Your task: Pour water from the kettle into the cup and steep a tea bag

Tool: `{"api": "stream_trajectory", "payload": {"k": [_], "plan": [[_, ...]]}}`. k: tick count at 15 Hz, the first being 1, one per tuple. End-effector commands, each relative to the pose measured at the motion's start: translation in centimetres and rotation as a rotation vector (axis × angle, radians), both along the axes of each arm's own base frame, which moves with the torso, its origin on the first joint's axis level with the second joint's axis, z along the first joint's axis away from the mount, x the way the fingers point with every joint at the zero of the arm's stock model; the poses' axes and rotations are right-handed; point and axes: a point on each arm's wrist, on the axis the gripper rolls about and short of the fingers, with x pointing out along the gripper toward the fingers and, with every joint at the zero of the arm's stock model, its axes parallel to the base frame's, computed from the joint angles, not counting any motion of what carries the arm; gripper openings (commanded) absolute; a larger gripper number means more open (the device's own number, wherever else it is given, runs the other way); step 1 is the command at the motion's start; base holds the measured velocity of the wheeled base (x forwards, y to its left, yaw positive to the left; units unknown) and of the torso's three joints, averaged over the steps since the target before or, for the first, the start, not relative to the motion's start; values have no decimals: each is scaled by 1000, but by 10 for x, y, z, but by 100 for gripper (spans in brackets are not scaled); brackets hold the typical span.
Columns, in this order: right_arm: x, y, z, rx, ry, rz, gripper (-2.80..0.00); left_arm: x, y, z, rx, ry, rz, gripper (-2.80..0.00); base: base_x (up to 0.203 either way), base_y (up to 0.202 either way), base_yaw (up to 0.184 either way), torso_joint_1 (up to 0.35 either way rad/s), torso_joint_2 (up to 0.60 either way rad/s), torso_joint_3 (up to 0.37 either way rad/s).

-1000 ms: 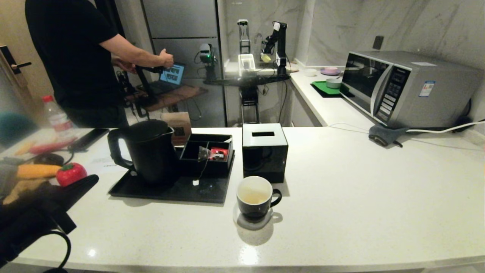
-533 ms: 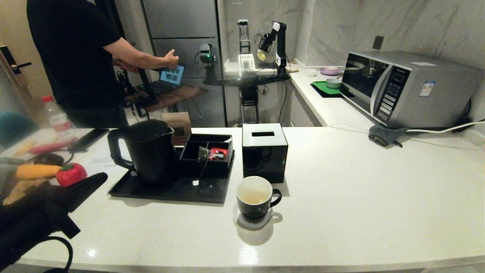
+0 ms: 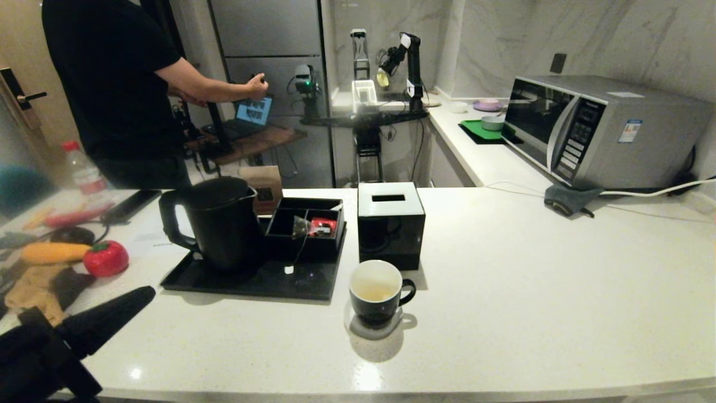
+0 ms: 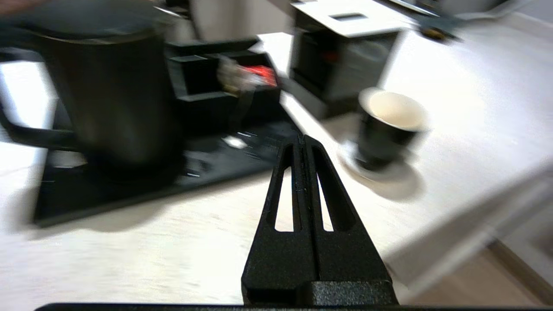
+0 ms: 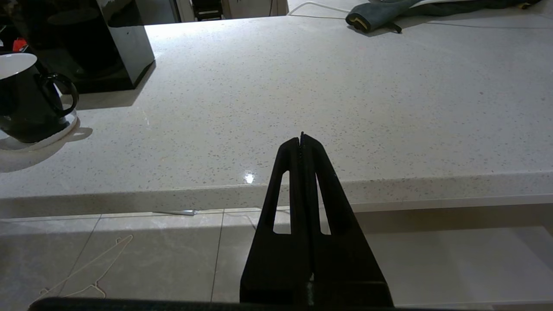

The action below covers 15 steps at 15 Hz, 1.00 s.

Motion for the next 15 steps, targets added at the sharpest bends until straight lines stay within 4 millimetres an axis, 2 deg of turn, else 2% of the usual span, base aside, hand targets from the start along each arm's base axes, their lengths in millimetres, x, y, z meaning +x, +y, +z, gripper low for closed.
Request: {"api": "stream_trajectory", "payload": {"k": [1, 7, 9, 13, 15], "plan": [[0, 0, 0, 0, 1, -1, -280, -9, -12, 4, 4, -31, -95, -280, 0, 0, 0, 0, 0, 0], [0, 0, 0, 0, 0, 1, -280, -3, -46, -5, 9, 65, -240, -280, 0, 0, 0, 0, 0, 0], [0, 0, 0, 0, 1, -1, -280, 9, -54, -9, 15, 121, -270, -280, 0, 0, 0, 0, 0, 0], [0, 0, 0, 0, 0, 1, -280, 45, -76, 1, 20, 134, -332, -280, 0, 0, 0, 0, 0, 0], [0, 0, 0, 0, 1, 0, -280, 53, -80, 0, 25, 152, -329, -280, 0, 0, 0, 0, 0, 0]]}}
